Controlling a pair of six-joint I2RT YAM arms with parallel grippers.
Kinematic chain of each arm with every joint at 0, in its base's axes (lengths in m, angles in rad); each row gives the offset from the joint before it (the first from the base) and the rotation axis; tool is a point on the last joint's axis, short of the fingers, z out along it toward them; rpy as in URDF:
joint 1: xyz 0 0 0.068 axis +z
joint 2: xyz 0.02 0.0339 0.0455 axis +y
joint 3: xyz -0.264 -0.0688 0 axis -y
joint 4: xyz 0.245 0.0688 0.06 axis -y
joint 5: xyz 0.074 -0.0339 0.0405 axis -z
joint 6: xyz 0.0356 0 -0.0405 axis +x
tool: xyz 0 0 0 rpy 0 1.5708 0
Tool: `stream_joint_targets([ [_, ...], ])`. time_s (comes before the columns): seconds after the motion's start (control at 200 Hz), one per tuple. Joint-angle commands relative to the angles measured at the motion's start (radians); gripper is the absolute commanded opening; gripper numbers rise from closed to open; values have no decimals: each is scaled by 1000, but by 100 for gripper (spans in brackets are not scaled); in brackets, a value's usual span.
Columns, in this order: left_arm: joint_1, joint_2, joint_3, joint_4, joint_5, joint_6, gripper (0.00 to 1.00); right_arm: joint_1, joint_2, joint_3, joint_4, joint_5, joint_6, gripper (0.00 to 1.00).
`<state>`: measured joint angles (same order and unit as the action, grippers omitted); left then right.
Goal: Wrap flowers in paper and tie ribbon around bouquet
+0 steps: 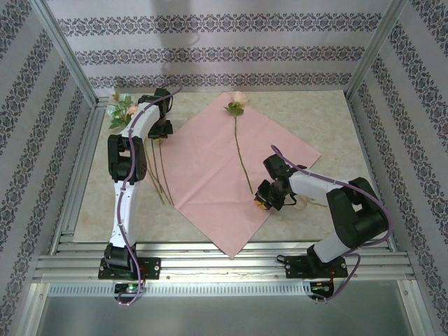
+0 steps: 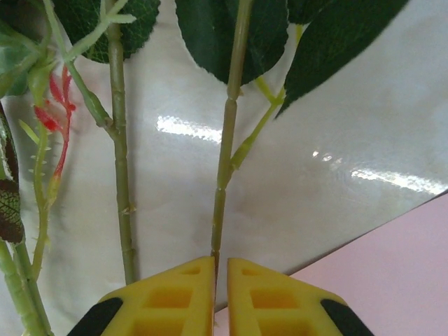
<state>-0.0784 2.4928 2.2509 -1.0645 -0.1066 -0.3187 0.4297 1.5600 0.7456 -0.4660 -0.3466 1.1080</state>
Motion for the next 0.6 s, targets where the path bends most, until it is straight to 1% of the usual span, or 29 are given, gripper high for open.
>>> stream_joint_targets([
  [0.0, 2, 15, -8, 8, -29, 29, 11, 18, 67, -39, -92, 29, -5, 15],
  [0.135, 2, 8, -8, 3, -49, 40, 12, 16, 72, -38, -90, 26, -6, 15],
  [0.16, 2, 5, -8, 2, -53, 39, 16, 16, 75, -36, -90, 26, -8, 15],
  [0.185, 2, 2, -10, 0, -54, 38, 24, 16, 76, -33, -91, 26, -9, 15],
  [0.205, 2, -2, -13, 1, -54, 38, 28, 15, 77, -32, -91, 26, -9, 15],
  [0.25, 2, -12, -21, 5, -56, 40, 32, 15, 80, -28, -92, 26, -11, 15],
  [0.29, 1, -21, -33, 14, -61, 44, 33, 16, 82, -28, -92, 26, -13, 15],
  [0.405, 2, -25, -48, 32, -69, 60, 33, 15, 79, -30, -92, 25, -12, 15],
  [0.475, 5, -17, -48, 33, -61, 63, 31, 15, 76, -33, -94, 26, -10, 15],
  [0.56, 10, 0, -51, 38, -41, 56, 25, 15, 72, -35, -95, 28, -11, 15],
  [0.594, 10, 6, -50, 40, -32, 57, 20, 16, 71, -36, -95, 28, -10, 15],
])
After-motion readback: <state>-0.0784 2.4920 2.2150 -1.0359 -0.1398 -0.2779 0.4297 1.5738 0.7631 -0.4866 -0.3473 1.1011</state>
